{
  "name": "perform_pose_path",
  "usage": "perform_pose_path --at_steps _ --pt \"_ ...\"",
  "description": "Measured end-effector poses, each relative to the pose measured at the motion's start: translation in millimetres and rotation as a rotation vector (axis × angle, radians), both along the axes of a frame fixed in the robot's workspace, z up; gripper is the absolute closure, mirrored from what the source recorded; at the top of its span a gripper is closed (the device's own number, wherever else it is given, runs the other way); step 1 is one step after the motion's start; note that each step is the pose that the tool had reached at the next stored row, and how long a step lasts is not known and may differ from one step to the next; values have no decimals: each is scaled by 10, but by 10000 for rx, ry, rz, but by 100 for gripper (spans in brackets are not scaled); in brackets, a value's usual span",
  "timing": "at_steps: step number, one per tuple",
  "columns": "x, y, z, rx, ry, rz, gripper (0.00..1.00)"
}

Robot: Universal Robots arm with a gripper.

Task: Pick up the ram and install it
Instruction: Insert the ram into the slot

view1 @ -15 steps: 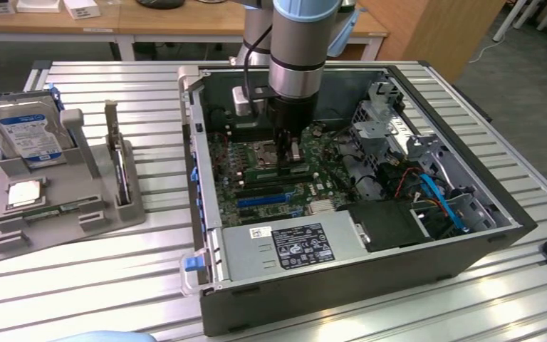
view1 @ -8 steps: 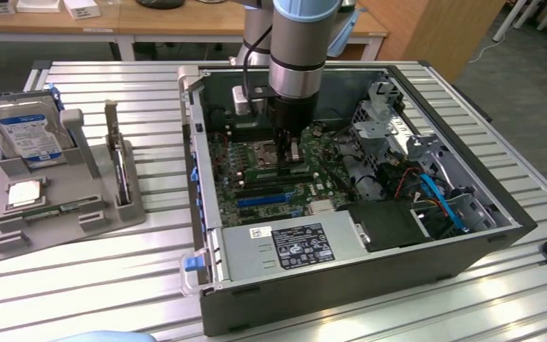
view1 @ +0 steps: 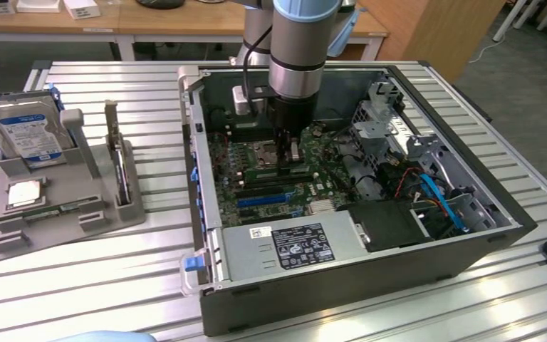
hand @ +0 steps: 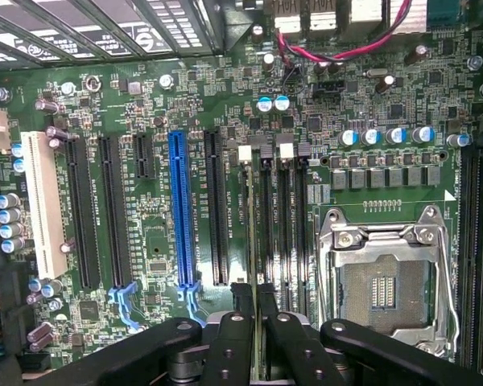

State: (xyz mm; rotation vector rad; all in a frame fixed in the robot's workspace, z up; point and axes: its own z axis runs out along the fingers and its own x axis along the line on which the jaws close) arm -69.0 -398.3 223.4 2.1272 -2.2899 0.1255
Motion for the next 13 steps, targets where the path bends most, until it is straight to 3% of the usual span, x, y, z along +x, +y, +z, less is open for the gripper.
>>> perform_pose_path --at_steps 13 --pt "8 2 -21 -12 0 -5 87"
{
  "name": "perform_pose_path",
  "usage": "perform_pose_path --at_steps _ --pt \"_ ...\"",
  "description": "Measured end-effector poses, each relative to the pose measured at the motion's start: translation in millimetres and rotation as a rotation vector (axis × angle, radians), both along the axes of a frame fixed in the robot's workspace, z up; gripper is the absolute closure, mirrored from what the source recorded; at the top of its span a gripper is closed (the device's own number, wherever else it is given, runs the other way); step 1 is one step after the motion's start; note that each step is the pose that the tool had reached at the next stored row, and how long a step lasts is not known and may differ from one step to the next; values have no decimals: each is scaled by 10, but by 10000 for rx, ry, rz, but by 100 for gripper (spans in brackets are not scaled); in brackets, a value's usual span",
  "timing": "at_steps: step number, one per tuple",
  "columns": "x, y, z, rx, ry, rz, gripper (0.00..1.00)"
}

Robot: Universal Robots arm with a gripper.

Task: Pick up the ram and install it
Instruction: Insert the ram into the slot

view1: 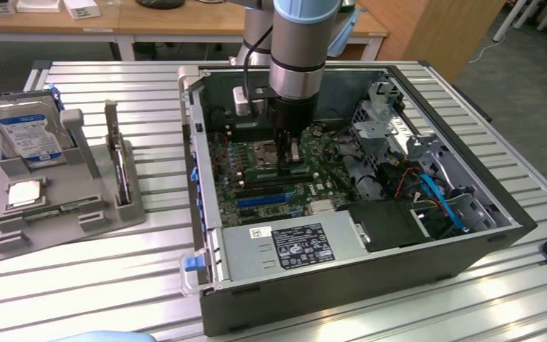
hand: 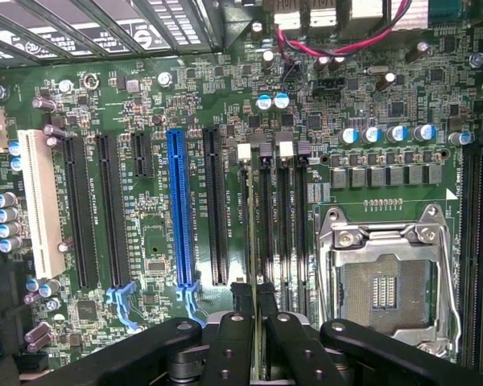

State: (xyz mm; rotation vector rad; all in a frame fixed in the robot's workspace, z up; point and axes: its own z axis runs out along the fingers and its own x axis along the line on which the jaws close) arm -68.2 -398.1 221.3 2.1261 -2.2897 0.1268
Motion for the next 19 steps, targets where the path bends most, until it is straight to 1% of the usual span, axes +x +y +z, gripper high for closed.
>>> perform_pose_path --at_steps 19 --pt "2 0 -11 -7 1 4 87"
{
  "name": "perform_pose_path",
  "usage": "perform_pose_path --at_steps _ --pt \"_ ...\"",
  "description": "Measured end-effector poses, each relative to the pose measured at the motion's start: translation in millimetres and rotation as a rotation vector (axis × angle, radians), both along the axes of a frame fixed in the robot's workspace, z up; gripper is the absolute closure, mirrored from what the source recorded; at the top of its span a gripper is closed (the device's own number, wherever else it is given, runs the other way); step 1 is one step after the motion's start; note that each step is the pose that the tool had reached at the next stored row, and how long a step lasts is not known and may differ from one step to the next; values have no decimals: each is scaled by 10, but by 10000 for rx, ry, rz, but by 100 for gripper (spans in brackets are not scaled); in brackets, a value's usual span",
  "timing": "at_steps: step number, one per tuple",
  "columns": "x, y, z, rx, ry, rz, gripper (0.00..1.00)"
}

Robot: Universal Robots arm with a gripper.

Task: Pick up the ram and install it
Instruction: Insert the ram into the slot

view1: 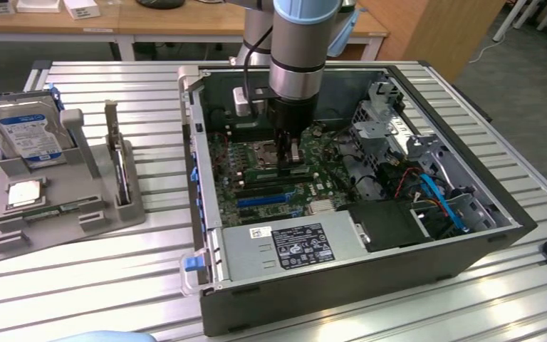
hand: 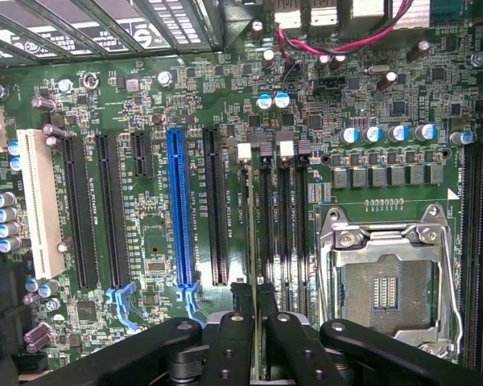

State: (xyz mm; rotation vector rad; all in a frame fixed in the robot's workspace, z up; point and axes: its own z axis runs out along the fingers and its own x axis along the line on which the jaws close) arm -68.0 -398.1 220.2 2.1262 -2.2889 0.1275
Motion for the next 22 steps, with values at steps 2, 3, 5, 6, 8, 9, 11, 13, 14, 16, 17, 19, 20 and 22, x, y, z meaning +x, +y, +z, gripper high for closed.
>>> perform_pose_path --at_steps 2,3,5,6,8,9,11,13,14,16,17,19,20,22 --pt "0 0 -2 -5 1 8 87" --pt "1 0 -4 -9 1 14 87" --pt "1 0 -7 -31 0 31 87" --pt "0 0 -9 -44 1 42 87" --pt "0 0 -10 -45 0 45 87" --pt "0 0 -10 -45 0 46 87" --pt "0 0 -11 -44 0 46 87" --pt "0 0 -11 -43 0 46 87" --pt "0 0 -11 -43 -1 46 87" --pt "0 0 -11 -43 -1 45 87" --pt "0 1 -10 -42 -2 46 87" --pt "0 1 -4 -37 -3 46 87" --pt "1 1 0 -36 -3 45 87" --pt "0 1 9 -42 2 45 87"
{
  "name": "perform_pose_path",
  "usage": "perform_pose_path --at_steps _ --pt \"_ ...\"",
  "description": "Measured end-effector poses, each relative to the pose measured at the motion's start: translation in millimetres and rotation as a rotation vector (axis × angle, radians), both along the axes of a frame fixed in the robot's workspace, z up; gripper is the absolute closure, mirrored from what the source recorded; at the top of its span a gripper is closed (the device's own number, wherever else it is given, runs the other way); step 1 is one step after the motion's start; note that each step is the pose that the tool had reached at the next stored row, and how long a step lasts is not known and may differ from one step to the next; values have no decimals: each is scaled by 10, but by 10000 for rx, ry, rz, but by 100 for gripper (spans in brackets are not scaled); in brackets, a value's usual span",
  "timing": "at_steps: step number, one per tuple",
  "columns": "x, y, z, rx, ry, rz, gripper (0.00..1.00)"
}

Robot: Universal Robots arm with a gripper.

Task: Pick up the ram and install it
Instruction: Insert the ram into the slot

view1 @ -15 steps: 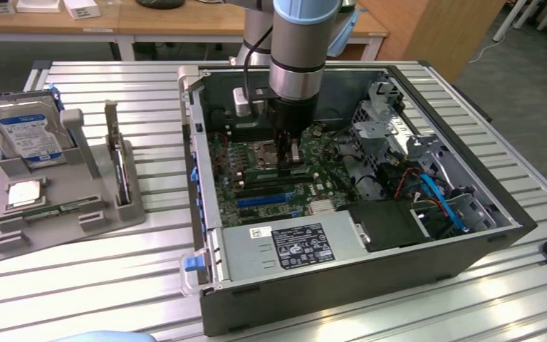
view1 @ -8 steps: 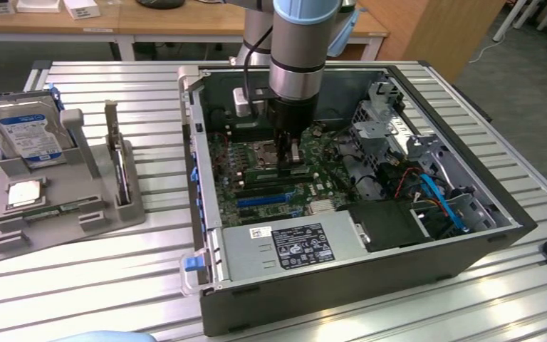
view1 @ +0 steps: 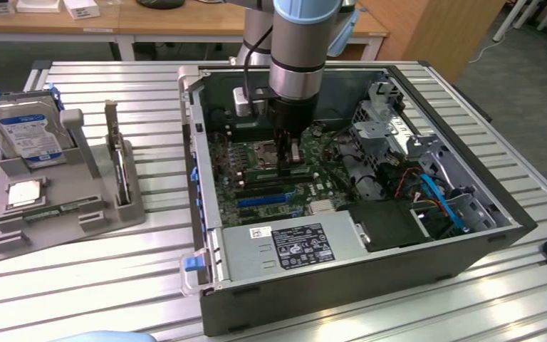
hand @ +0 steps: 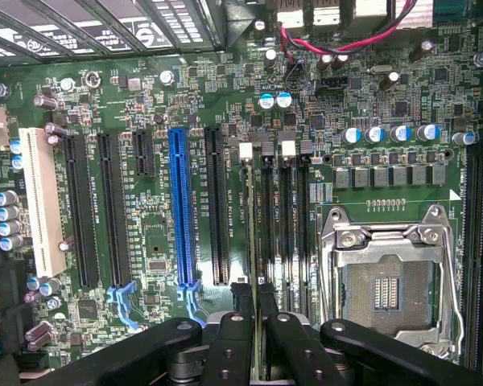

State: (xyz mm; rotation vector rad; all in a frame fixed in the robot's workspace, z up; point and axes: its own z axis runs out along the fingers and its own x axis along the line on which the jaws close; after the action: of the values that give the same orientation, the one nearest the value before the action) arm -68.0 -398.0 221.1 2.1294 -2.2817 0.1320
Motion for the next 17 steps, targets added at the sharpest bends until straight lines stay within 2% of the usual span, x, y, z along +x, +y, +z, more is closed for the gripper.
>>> perform_pose_path --at_steps 9,10,17 --pt "0 -1 0 -9 2 1 87" --pt "-1 3 -15 -36 -12 1 87" --pt "-2 10 -29 -35 -18 10 87"
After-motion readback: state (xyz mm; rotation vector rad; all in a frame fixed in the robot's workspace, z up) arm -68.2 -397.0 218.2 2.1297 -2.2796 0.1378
